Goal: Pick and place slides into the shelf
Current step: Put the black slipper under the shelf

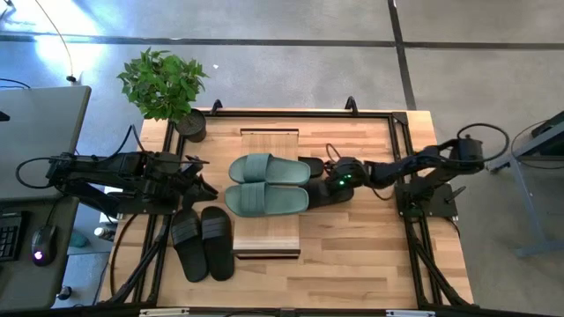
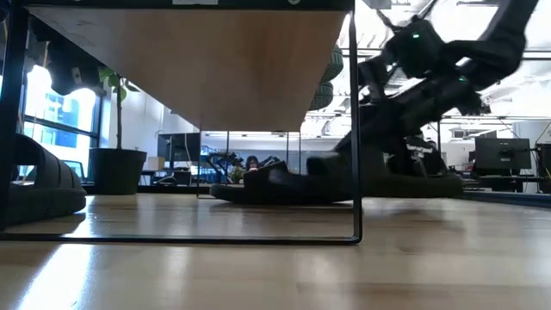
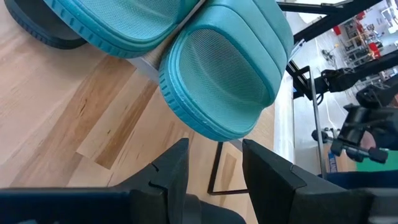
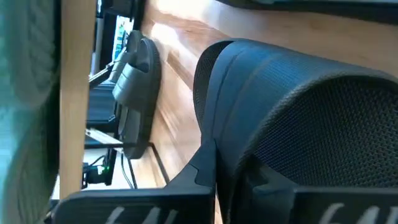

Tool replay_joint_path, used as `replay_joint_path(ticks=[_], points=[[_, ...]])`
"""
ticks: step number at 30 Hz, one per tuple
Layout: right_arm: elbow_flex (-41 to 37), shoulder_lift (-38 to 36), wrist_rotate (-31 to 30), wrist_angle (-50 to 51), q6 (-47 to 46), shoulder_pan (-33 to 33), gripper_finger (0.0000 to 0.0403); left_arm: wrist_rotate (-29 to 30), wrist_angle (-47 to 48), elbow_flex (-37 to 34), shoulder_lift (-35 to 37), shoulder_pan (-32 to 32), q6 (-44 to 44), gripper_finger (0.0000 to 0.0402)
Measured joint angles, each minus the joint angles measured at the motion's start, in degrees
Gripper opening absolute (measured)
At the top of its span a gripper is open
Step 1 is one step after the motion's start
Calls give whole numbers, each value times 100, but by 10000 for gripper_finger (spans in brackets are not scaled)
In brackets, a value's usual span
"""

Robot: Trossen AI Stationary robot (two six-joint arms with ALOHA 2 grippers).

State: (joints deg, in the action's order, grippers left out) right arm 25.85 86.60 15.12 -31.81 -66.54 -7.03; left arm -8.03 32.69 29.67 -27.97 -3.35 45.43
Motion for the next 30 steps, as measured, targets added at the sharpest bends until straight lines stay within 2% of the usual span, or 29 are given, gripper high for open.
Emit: replay_joint_path(ticks=[4,13,19,23,30], points=[[370,248,-107,495,-2,-2,0,15,0,0,-1,1,7,134],[795,660,26,311,-44,0,0,15,9,0,-2,-1,4,134],[806,797,142,179,-123,0,5,15,15,0,-2,-1,4,134],[806,797,142,179,-93,0,26,15,16,0,-1,-1,5,134],[806,799,112,62,-104,0,93,15,17,0,-2,-1,5,134]])
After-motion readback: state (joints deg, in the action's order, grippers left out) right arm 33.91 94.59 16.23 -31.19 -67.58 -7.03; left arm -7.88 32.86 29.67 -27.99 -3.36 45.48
